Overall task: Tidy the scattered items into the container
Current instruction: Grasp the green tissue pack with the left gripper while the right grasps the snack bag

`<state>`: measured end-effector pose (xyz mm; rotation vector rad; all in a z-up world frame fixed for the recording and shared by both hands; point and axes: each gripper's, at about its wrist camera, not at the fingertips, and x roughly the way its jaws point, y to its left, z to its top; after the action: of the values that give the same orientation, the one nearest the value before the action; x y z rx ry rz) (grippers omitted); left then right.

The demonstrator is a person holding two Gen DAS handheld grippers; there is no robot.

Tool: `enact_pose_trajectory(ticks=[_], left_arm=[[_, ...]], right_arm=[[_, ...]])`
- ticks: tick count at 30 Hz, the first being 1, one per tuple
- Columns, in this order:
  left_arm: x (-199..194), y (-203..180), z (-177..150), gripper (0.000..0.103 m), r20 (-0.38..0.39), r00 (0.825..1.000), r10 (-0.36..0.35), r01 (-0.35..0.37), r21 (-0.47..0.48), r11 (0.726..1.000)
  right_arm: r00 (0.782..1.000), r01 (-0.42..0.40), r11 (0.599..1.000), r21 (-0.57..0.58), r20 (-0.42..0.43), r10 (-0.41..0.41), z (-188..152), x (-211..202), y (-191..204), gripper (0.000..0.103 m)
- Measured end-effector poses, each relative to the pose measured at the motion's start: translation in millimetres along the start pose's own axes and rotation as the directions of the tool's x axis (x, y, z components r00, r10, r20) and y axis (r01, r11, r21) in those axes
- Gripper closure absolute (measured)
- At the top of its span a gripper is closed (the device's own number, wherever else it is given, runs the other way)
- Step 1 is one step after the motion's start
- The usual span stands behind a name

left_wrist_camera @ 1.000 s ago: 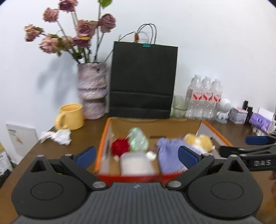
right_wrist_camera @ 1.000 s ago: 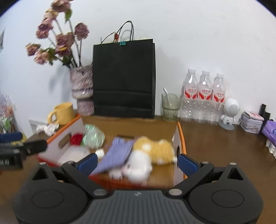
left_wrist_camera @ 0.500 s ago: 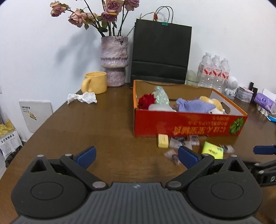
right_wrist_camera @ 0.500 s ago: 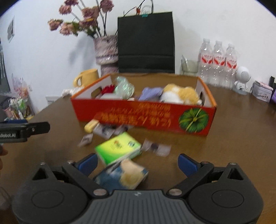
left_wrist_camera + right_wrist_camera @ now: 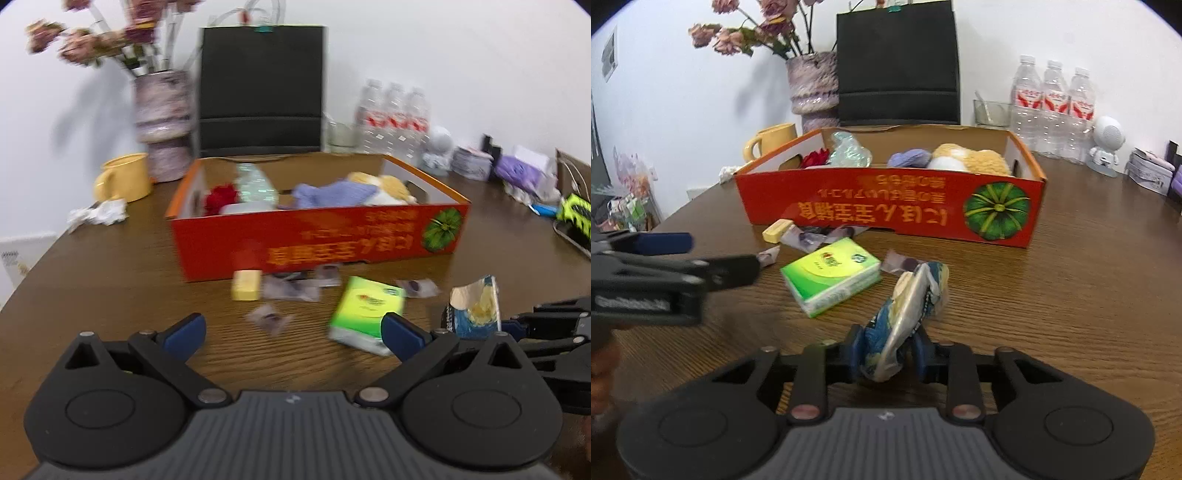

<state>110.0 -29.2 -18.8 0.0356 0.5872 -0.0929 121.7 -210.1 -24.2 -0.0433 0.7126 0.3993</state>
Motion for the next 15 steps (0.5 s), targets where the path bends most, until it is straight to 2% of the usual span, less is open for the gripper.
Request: enact_pose_trajectory(ticks=[6,7,9,11,12,14,15], left_arm=[[30.0,-38.7,1.6,0.000,-0.027,1.000,-0.008,0.011,0.127,0.992],[34.4,-42.5,1.3,0.003,-0.034,0.999,-0.004,0.009,0.140,0.990],[43.1,-47.2,1.8,0.012,-0.051,0.999,0.000,0.008,0.154,0.988],[50.9,-48.4,2.6,0.027,-0.072,0.997,-0.003,0.014,0.148,0.989],[54.1,-47.7,2.7,0.031,-0.086,0.996,-0.009,0.021,0.139,0.990],[55.6,-44.9,3.6,0.050,-0.090,0.995,-0.042,0.052,0.109,0.993],[55.8,-44.1,4.0,0.051,-0.094,0.994,-0.054,0.064,0.098,0.993]], right_arm=[[1.000,0.004,0.999,0.034,0.015,-0.004,-6.1,-9.0,-22.1,0.086],[1.000,0.003,0.999,0.039,0.017,-0.004,-6.9,-9.5,-24.9,0.086],[1.000,-0.002,0.999,0.051,0.020,0.001,-8.2,-10.1,-30.2,0.086],[1.000,-0.009,0.998,0.059,0.023,0.007,-9.0,-10.4,-33.9,0.086],[1.000,-0.011,0.998,0.061,0.025,0.009,-9.2,-10.6,-34.2,0.086],[0.999,-0.015,0.998,0.060,0.029,0.013,-9.8,-10.4,-35.1,0.086],[0.999,-0.016,0.998,0.059,0.031,0.014,-10.1,-10.5,-35.2,0.086]])
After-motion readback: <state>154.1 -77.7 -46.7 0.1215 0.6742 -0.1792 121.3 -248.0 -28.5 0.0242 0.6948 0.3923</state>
